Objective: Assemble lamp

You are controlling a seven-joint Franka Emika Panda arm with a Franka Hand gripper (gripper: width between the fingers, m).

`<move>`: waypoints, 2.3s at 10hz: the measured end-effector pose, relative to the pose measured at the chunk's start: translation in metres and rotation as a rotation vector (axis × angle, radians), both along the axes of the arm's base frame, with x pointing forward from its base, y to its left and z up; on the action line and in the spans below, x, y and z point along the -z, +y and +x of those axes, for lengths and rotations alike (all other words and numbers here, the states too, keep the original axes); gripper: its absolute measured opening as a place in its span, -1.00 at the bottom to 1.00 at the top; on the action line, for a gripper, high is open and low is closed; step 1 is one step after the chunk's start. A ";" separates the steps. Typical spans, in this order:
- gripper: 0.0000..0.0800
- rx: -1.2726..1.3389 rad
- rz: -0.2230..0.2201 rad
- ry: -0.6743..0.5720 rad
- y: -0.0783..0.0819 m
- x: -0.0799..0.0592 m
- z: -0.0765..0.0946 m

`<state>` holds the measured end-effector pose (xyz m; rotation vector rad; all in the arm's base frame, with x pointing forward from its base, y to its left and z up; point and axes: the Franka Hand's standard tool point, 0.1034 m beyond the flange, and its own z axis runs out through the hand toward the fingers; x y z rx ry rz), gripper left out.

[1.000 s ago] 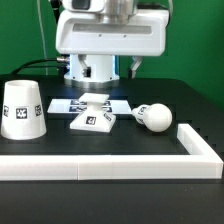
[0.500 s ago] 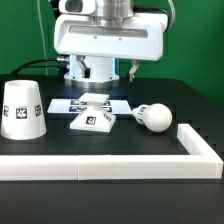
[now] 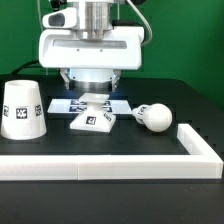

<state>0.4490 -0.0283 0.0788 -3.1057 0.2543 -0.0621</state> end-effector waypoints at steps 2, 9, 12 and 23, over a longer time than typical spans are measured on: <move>0.75 -0.009 0.000 -0.003 0.003 -0.001 0.001; 0.75 0.007 0.004 0.029 0.004 0.020 -0.026; 0.75 0.004 0.005 0.049 0.004 0.028 -0.031; 0.33 -0.010 0.005 0.052 0.009 0.033 -0.025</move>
Offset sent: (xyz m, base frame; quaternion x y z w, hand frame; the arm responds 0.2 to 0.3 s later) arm 0.0000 0.0000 0.0000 0.0000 0.0000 0.0000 1.0000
